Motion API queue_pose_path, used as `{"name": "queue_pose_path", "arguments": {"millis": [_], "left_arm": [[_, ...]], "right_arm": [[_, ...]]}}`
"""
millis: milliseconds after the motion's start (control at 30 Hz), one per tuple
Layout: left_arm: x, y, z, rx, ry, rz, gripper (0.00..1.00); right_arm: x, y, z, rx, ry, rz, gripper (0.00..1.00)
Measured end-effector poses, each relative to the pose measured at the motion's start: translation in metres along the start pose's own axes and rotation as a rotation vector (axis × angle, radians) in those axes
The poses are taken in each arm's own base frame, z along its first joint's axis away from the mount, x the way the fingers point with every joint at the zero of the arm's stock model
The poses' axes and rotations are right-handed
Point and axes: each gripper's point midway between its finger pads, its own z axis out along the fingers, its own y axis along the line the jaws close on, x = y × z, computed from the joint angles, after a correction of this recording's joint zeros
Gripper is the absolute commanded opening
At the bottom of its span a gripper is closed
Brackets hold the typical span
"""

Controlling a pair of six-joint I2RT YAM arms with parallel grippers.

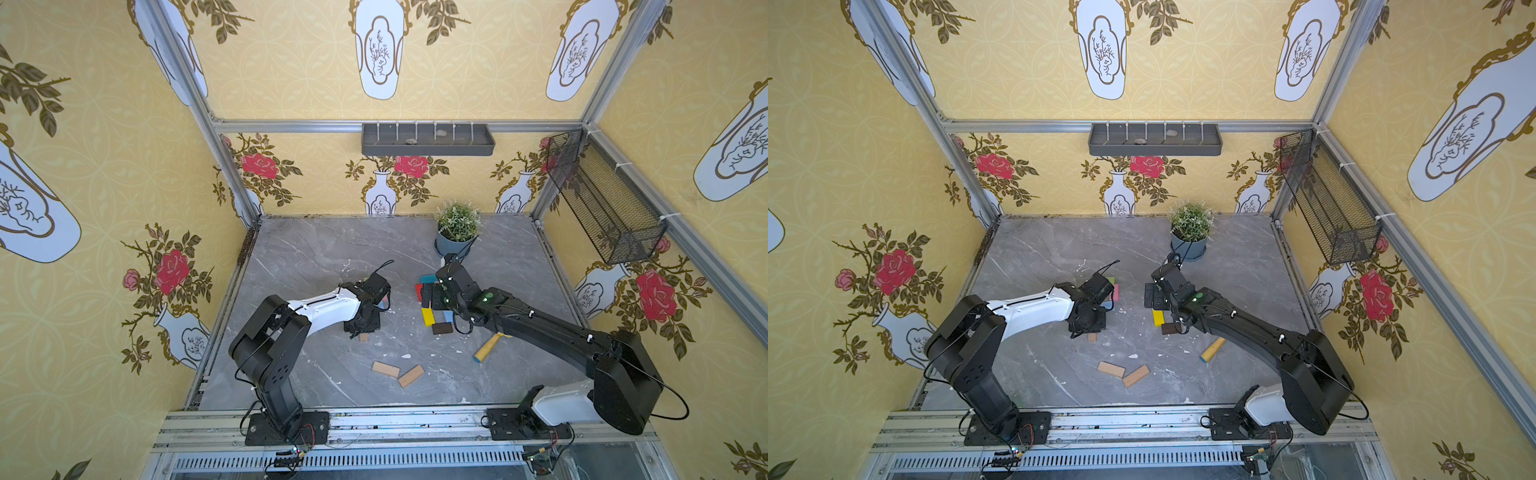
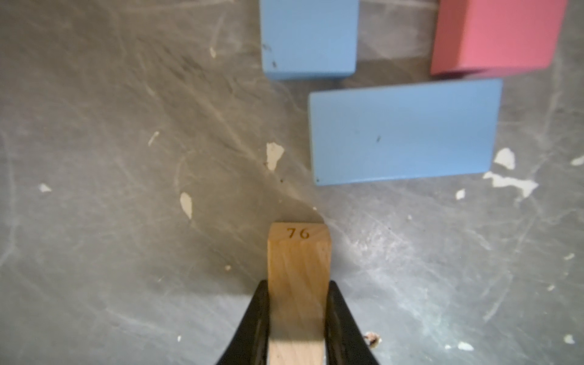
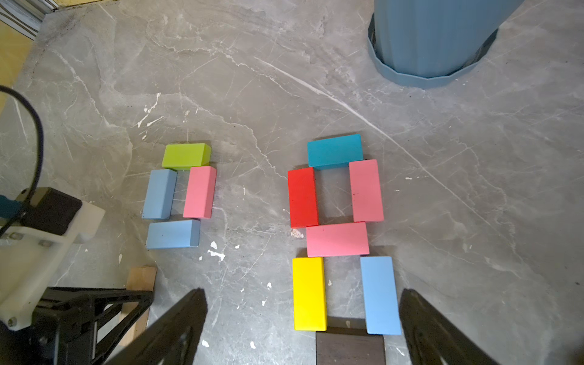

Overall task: Assemble the number 8 with building blocks
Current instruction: Assemble the building block at the center of the board.

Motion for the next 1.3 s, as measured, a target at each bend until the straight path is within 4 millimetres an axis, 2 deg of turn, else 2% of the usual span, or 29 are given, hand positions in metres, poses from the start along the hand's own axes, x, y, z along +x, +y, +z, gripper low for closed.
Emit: {"name": "queue_pose_path", "arguments": {"millis": [633, 1300], "left_arm": [[-0.012, -0.002, 0.004, -0.003, 0.001, -0.021, 0.21], [-0.013, -0.002, 0.006, -0.004, 0.018, -0.031, 0.21]], "right_arm": [[0.003, -0.002, 0.001, 0.004, 0.006, -0.001, 0.98], [0.004, -0.003, 0.003, 0.007, 0.01, -0.001, 0.98]]}}
